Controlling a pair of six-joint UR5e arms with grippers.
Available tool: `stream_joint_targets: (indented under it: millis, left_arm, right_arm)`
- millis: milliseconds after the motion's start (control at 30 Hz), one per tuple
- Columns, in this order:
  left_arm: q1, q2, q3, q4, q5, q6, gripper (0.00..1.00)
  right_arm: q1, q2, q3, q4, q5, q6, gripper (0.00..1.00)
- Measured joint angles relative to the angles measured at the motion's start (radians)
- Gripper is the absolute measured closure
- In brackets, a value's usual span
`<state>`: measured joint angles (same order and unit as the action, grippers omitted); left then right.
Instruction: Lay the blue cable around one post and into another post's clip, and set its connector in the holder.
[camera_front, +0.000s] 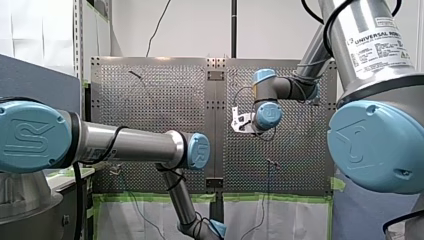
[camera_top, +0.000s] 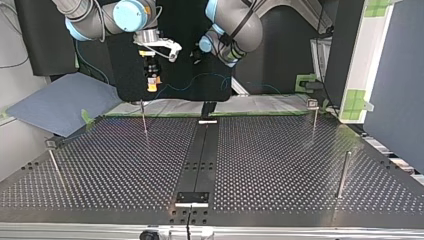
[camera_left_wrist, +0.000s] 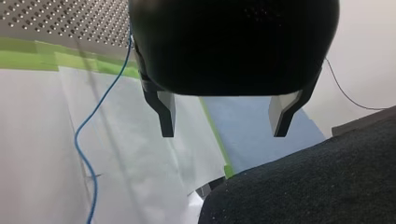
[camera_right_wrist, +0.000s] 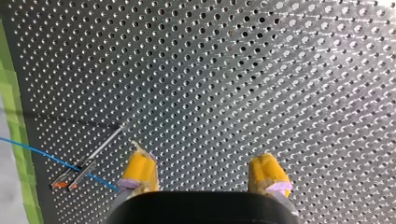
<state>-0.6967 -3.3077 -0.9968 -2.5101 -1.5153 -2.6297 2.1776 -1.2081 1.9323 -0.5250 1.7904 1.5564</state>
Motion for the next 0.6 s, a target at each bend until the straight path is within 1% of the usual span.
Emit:
stream_joint_targets:
  millis: [167,333,467,600]
  left_arm:
    - [0.003,-0.001,0.021,0.019,-0.01,-0.032,0.0]
    - [0.003,-0.002,0.066,0.001,-0.013,-0.057,0.0]
    - [0.005,-0.003,0.11,-0.006,-0.015,-0.086,0.0]
    - [0.011,-0.004,0.131,-0.004,-0.028,-0.105,0.0]
  right_arm:
    - [0.0,0.0,0.0,0.006,0.0,-0.002,0.0]
    - [0.0,0.0,0.0,0.016,0.0,-0.007,0.0]
    - [0.0,0.0,0.0,0.024,0.0,-0.011,0.0]
    - [0.0,0.0,0.0,0.026,0.0,-0.015,0.0]
